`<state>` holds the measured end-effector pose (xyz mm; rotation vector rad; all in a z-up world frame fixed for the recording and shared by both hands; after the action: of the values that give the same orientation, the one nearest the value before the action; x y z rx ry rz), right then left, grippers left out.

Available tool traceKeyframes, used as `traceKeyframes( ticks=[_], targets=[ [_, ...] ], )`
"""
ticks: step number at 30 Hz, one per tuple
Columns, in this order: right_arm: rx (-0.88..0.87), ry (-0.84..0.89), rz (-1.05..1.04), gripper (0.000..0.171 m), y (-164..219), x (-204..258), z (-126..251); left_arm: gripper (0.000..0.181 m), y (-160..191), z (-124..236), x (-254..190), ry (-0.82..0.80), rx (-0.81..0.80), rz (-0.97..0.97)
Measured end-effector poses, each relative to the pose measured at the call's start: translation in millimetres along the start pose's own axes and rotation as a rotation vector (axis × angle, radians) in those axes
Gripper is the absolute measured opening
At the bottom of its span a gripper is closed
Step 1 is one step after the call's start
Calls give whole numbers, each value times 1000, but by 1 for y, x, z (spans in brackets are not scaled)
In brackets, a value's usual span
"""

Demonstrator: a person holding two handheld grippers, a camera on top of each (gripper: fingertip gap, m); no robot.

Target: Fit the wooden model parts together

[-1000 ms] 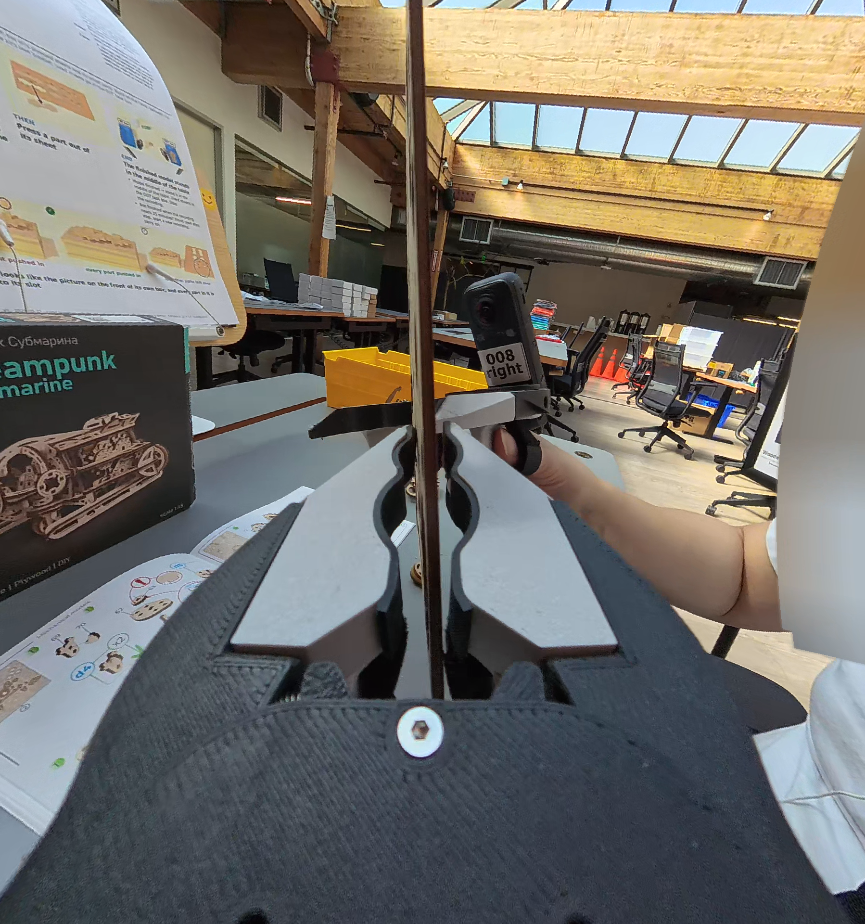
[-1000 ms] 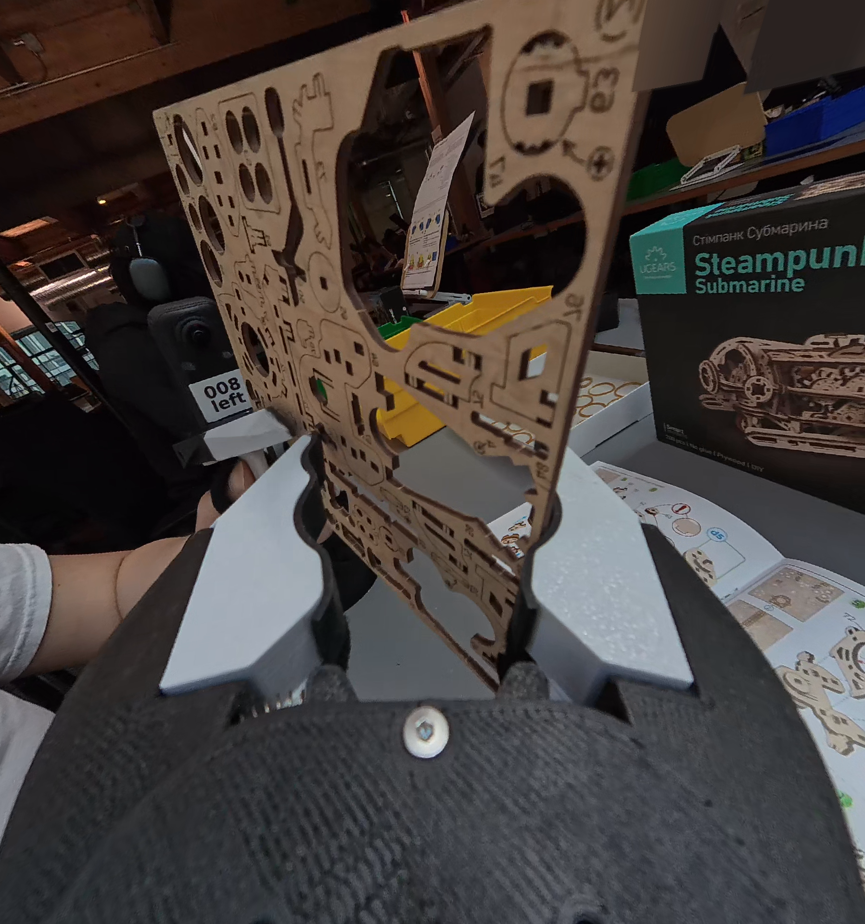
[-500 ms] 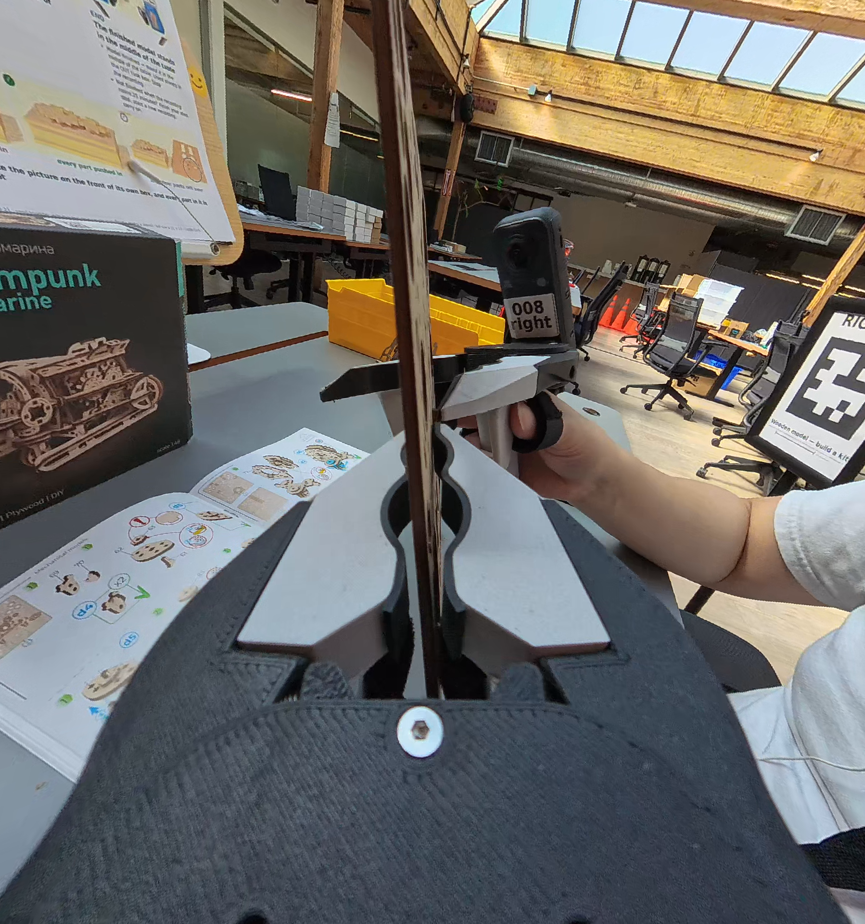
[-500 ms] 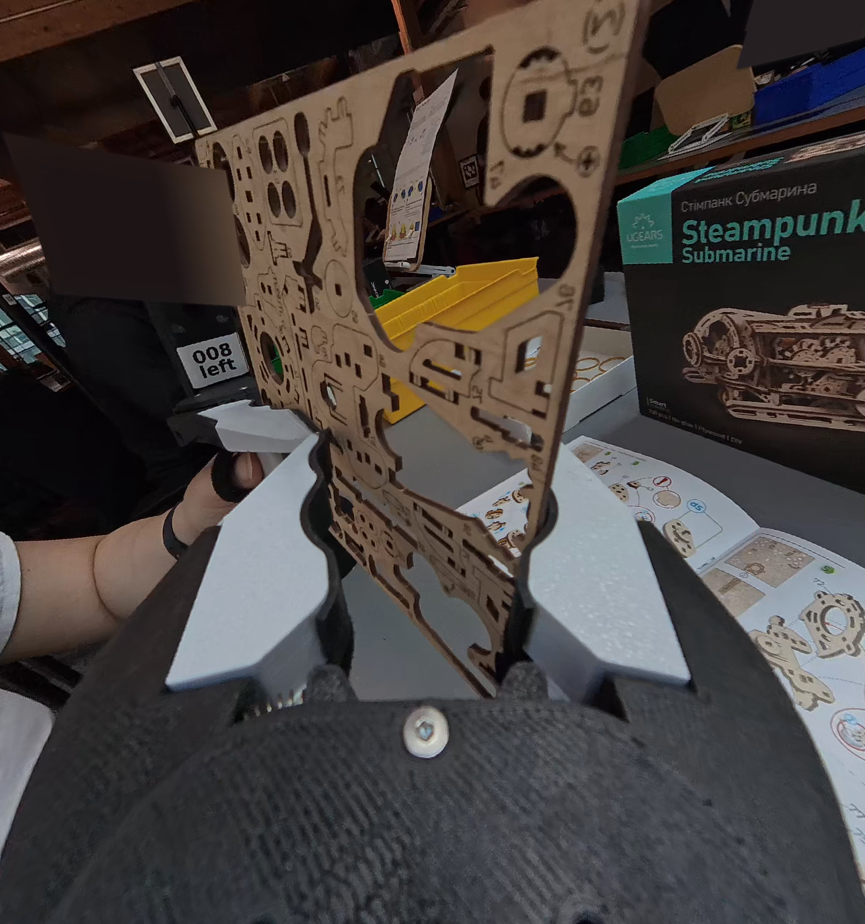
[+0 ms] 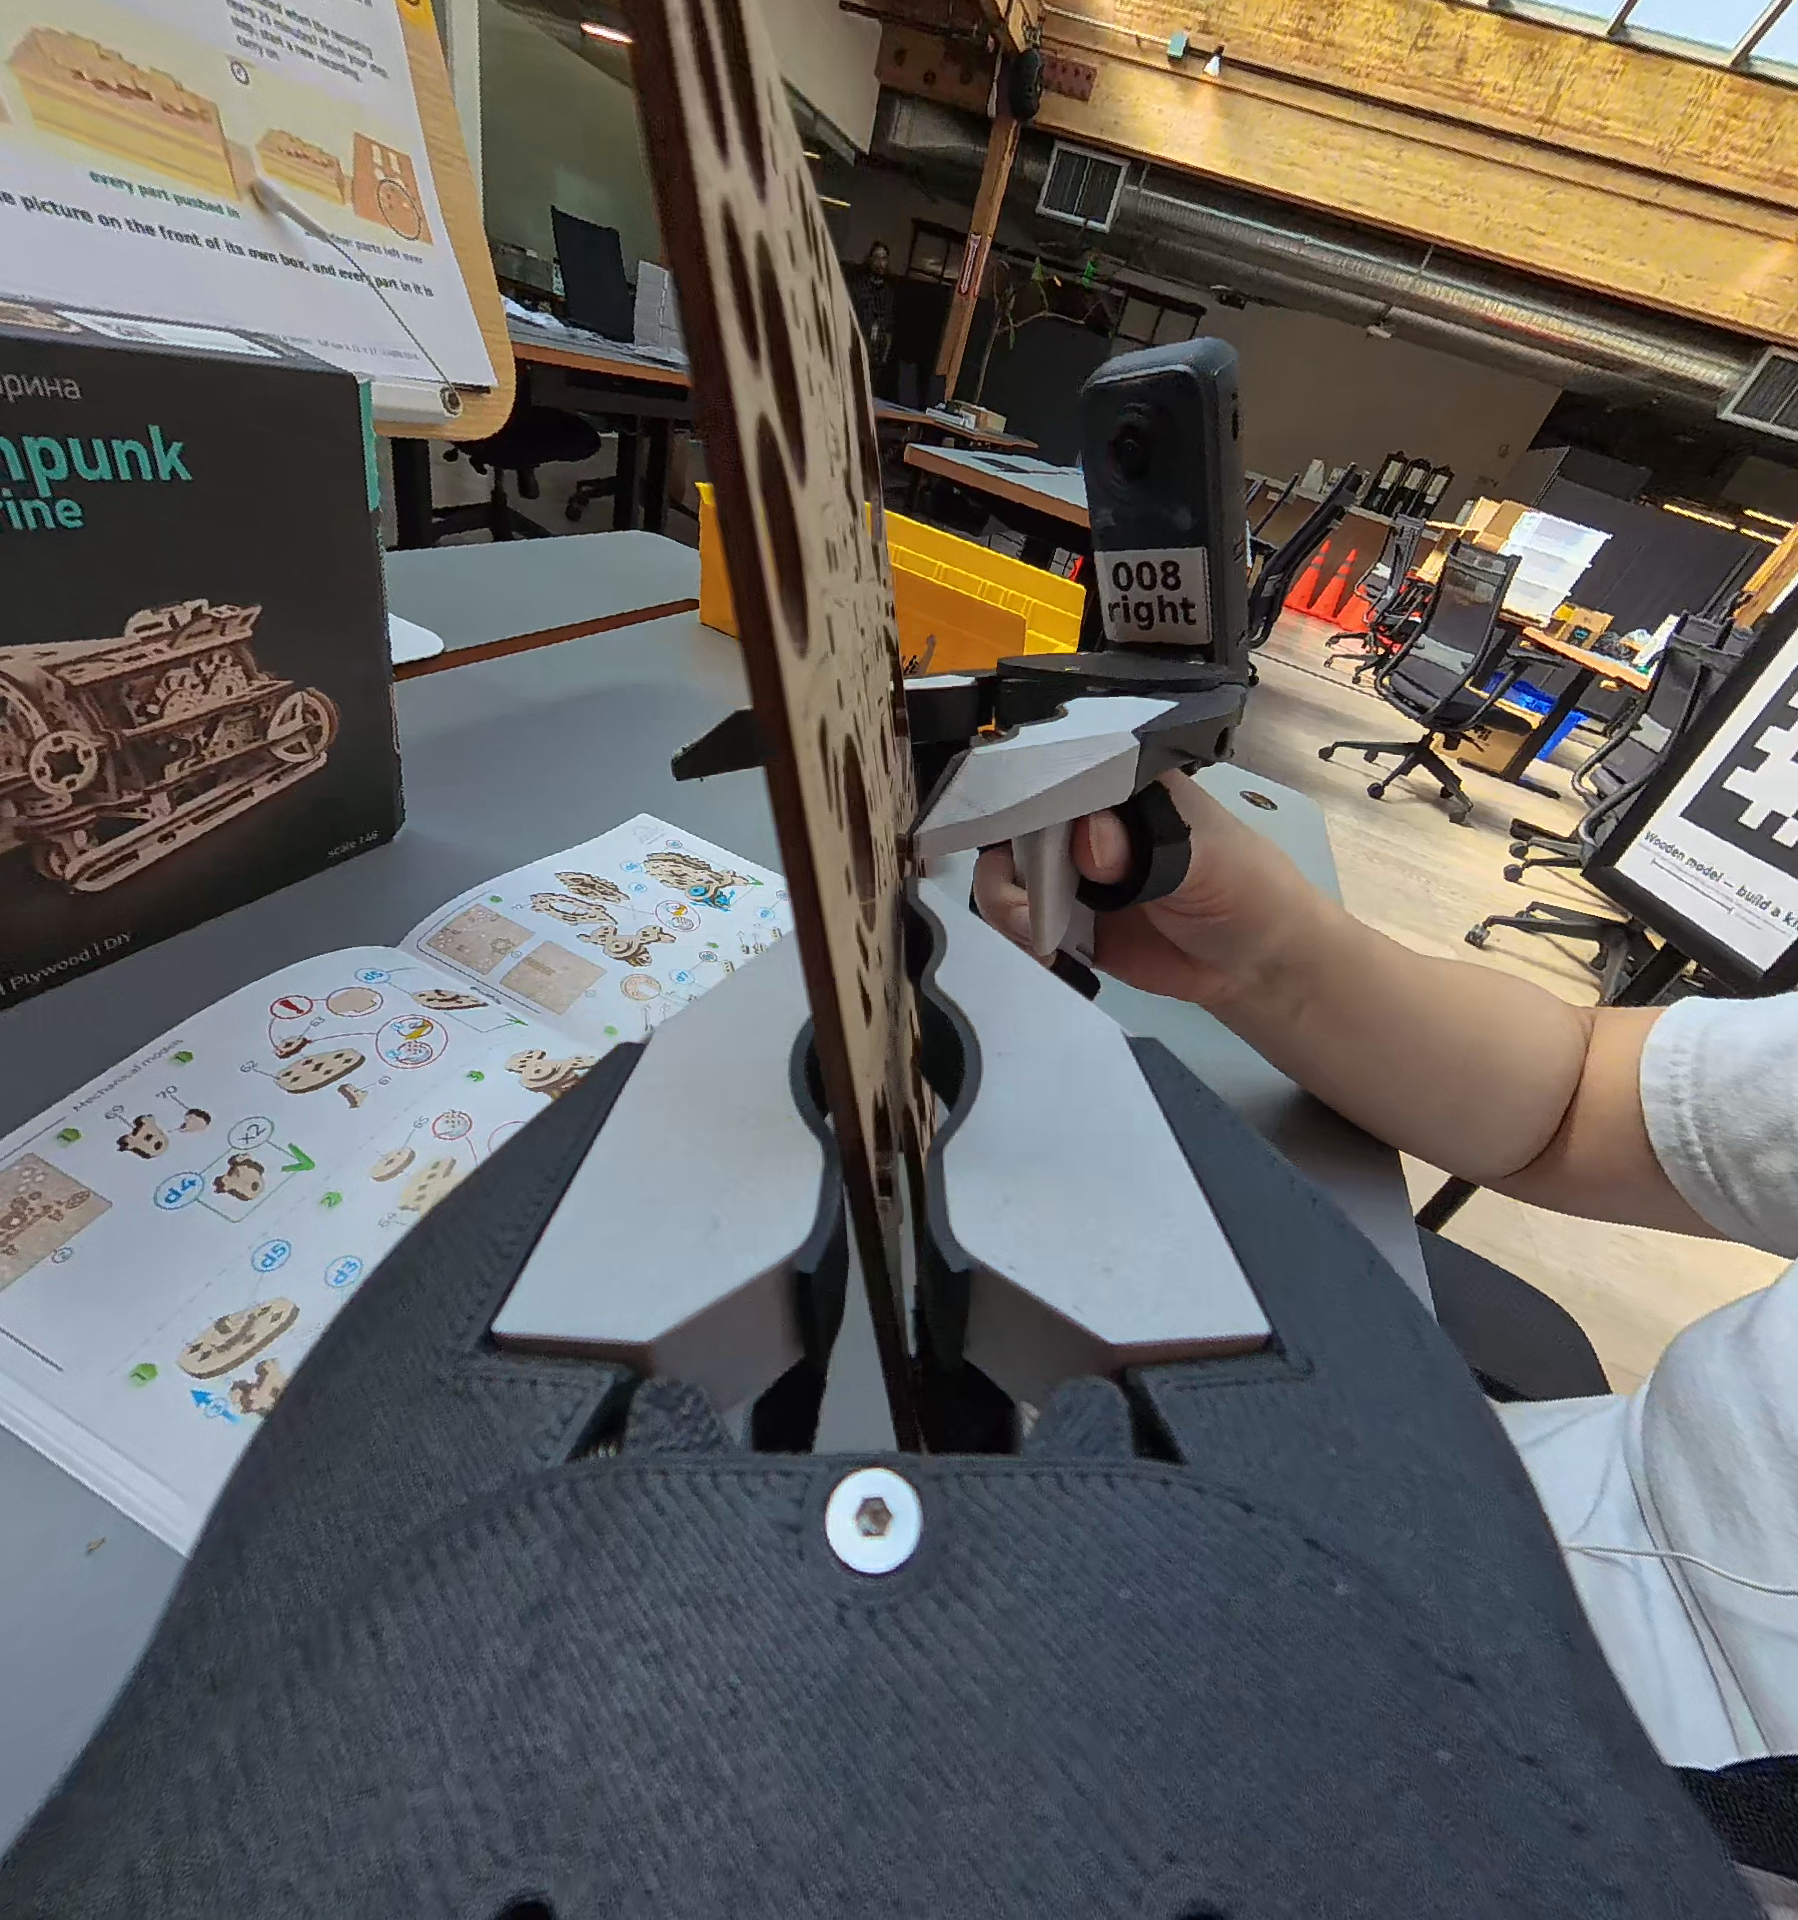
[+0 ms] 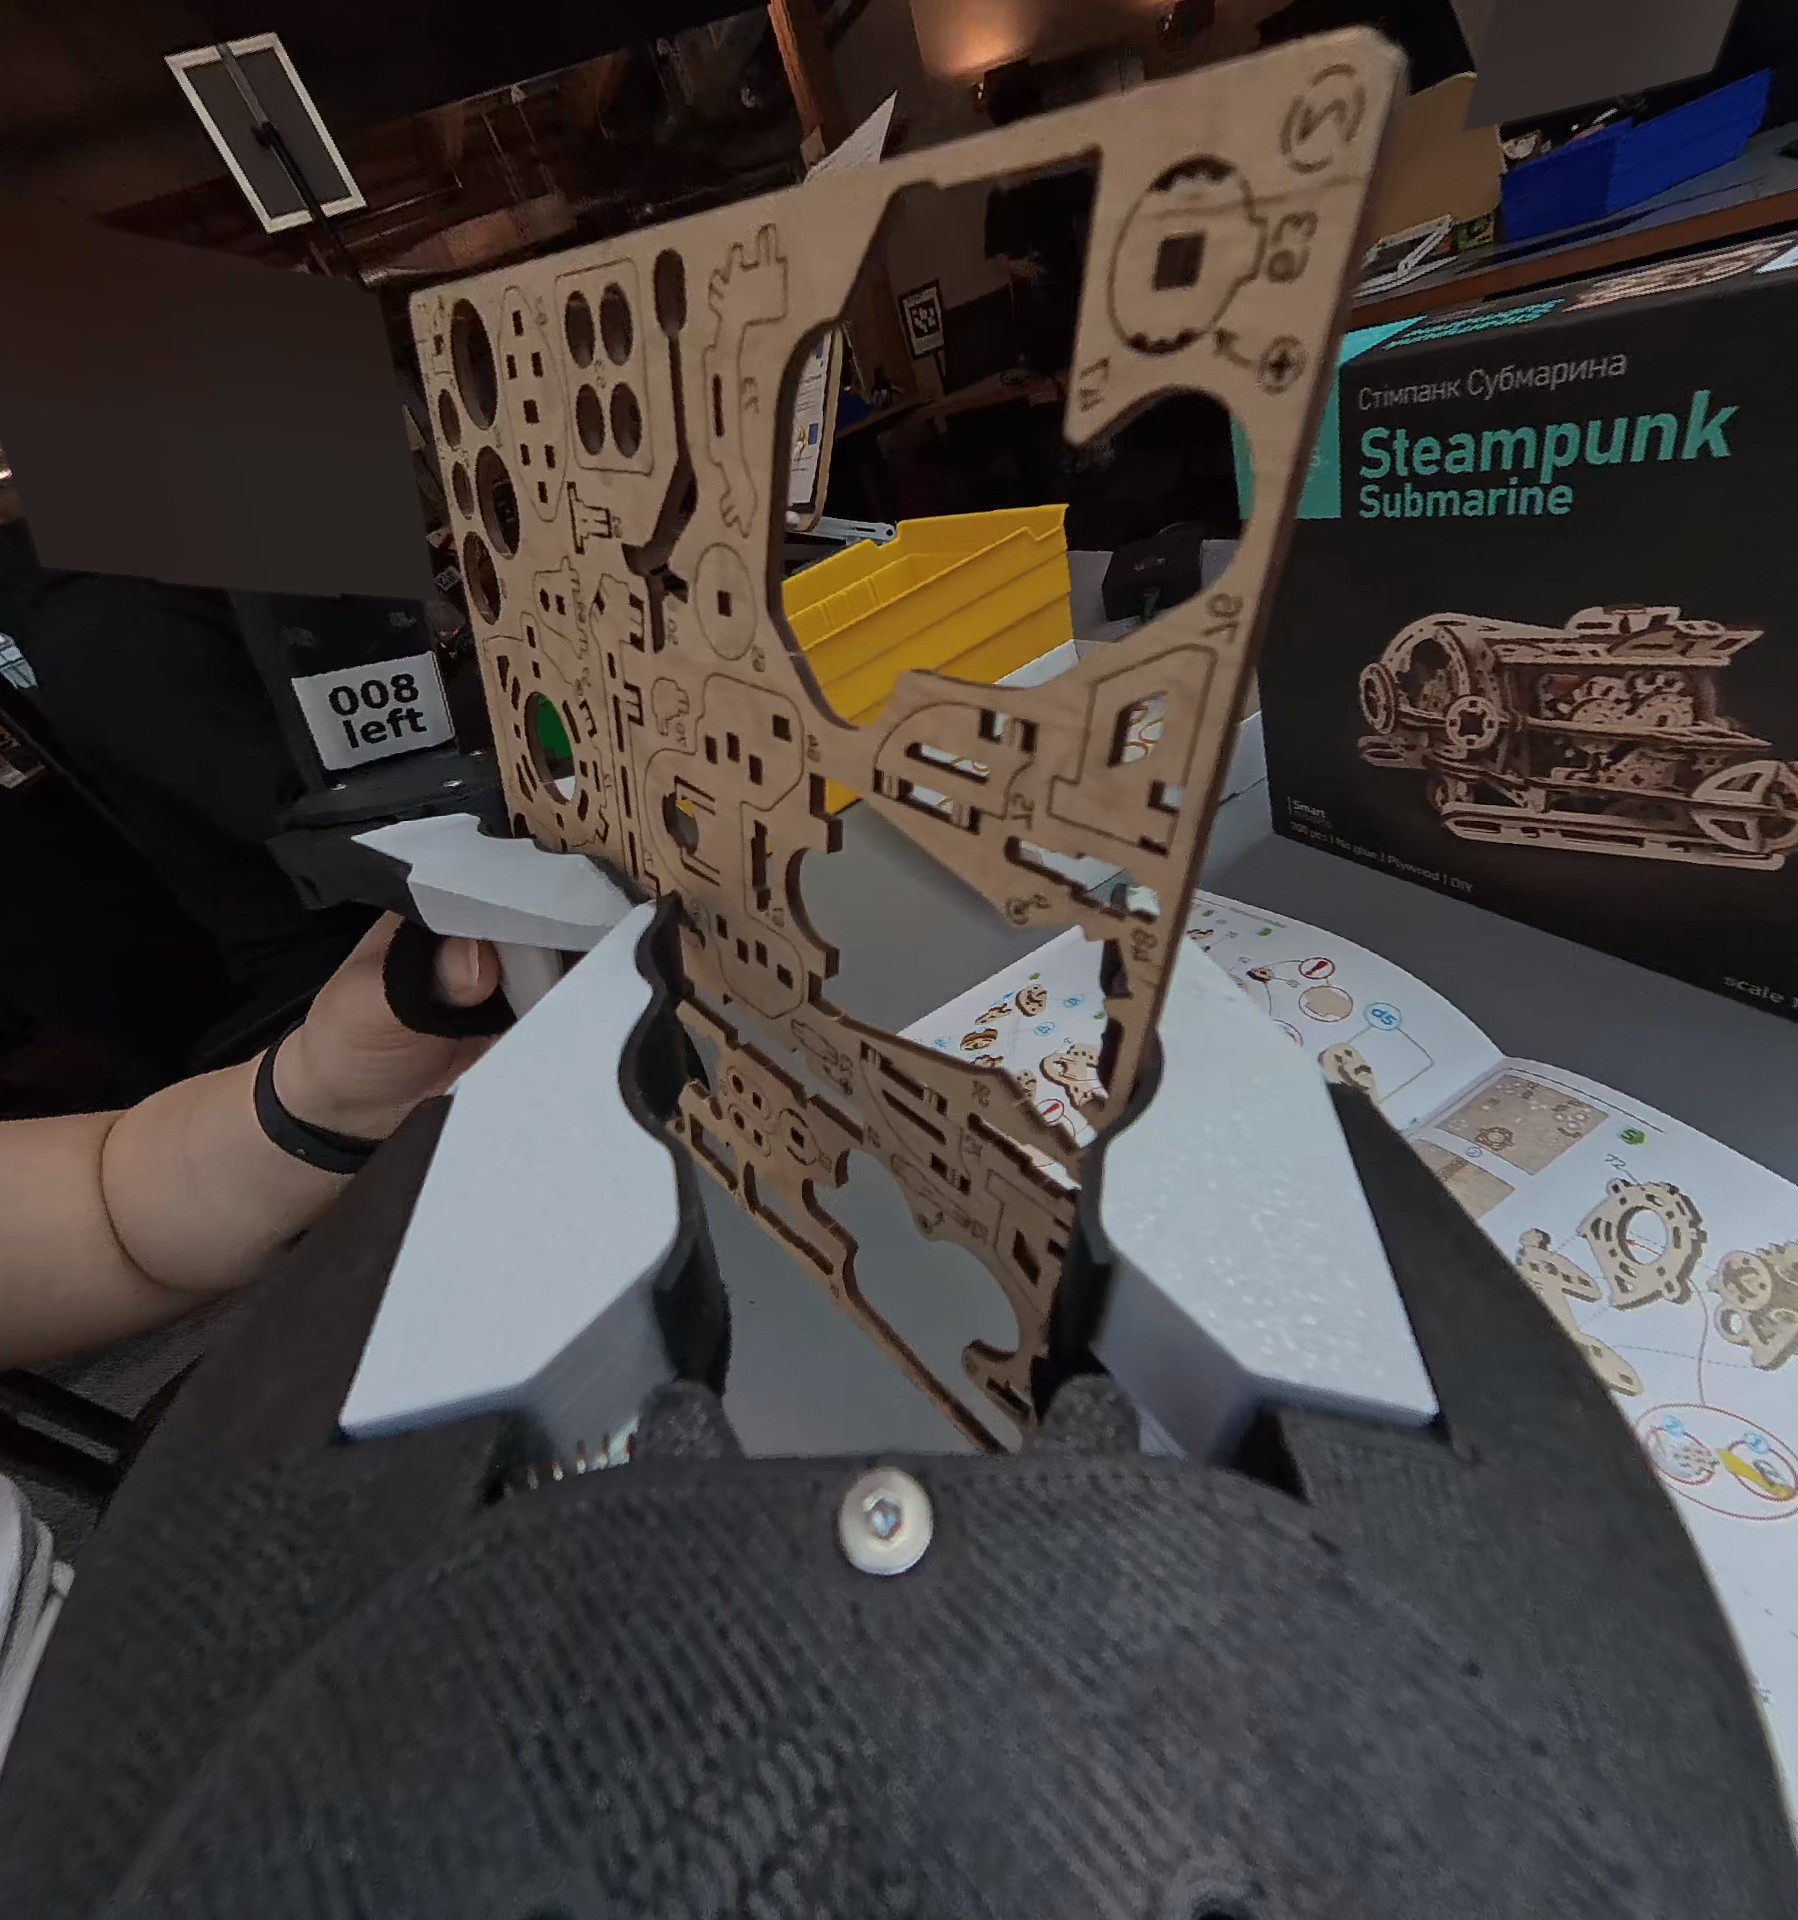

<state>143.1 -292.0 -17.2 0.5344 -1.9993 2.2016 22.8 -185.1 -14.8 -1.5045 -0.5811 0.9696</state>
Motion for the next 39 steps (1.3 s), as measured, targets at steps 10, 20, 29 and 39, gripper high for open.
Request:
traceKeyframes(
  ticks=[10,20,29,39],
  targets=[
    [32,-3,24,80,3,-2,1,0,5,-2,4,53,81,35],
    [57,-3,131,82,0,1,4,0,10,-4,7,101,84,129],
    [73,44,197,82,0,3,3,0,10,-4,4,75,106,93],
    [77,81,273,86,3,2,1,1,11,-5,1,5,145,22]
  ],
)
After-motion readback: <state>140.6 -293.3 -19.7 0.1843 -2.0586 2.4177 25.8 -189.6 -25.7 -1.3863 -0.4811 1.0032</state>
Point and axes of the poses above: each gripper's, where its closed fingertips meet, z back along the fingers, y out of its underside, x = y × z across the jaws, the point moved 8 cm from there along z, back along the fingers, and after that the axes turned 1 degree about -z, right-handed, at the moved point
